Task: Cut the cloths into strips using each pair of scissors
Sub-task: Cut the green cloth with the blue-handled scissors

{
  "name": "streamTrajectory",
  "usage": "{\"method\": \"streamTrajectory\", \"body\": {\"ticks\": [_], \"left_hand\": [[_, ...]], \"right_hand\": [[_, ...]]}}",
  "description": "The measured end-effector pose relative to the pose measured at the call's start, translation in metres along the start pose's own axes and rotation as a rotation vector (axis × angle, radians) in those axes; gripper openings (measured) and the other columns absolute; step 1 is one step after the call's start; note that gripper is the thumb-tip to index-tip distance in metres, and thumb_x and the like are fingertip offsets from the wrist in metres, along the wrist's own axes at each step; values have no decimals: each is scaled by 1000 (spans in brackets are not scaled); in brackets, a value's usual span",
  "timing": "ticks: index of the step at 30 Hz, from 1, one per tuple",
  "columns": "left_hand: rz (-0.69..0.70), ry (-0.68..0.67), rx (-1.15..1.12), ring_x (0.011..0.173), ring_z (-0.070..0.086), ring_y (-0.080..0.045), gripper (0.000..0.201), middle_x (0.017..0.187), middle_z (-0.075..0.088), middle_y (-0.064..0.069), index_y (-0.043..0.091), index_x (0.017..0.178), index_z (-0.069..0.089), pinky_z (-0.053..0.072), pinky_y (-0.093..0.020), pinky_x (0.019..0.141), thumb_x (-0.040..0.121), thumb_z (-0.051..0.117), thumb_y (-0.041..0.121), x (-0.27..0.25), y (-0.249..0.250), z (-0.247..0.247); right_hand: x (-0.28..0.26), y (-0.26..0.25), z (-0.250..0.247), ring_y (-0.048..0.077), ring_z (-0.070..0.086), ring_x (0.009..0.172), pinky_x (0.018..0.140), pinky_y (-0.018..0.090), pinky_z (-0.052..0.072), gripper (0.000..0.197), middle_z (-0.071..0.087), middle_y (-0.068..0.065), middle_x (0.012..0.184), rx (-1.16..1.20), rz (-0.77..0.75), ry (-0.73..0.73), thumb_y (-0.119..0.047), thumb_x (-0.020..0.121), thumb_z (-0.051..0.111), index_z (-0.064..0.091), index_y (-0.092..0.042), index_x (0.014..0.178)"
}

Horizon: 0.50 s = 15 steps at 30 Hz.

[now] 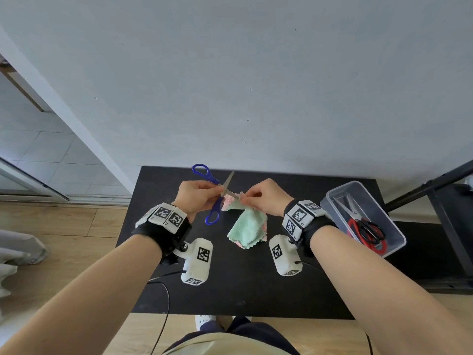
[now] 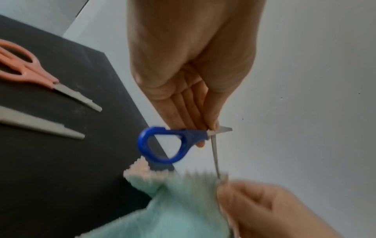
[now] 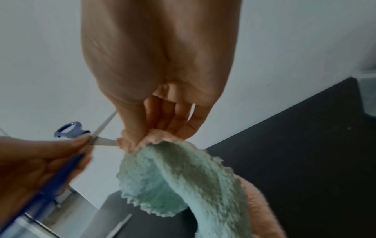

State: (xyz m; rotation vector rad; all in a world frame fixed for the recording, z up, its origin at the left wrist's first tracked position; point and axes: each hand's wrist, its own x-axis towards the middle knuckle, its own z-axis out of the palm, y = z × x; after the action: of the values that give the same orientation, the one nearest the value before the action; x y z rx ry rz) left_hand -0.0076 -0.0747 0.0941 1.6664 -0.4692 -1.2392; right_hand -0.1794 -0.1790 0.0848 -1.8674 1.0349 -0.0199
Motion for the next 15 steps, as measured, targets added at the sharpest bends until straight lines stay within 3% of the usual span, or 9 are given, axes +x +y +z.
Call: {"method": "streamTrajectory", "body": {"ticks": [2,7,11,15], "left_hand": [[-25,18,0,63,70,-19,10,81,71,-16,-4,85,70,61,-29,67,82,71,5,2,4,-11],[-81,-23,114,57,68,-17,6,73,70,-13,-3,82,70,60,-24,63,82,71,2,0,1,-21],[-127,-98,125,61,69,-19,13,72,70,-13,-4,90,71,59,-25,64,80,73,4,-3,-6,-17],[-119,-159,238,60,63,-22,8,71,68,-17,0,85,74,57,-26,62,79,74,5,-6,-5,-14]], "right_hand": [[-2,10,-5,9,50,59,58,20,39,22,63,4,66,-45,20,12,-25,85,69,74,-4,80],[-6,17,-12,2,57,67,68,15,45,15,66,-6,73,101,-13,66,-22,86,69,76,-9,92],[-3,13,-13,10,47,57,65,21,42,20,58,4,65,128,-33,81,-22,88,66,72,-16,71],[2,10,-16,16,49,66,74,33,47,30,57,11,67,193,-41,101,-23,88,66,71,5,78]]}}
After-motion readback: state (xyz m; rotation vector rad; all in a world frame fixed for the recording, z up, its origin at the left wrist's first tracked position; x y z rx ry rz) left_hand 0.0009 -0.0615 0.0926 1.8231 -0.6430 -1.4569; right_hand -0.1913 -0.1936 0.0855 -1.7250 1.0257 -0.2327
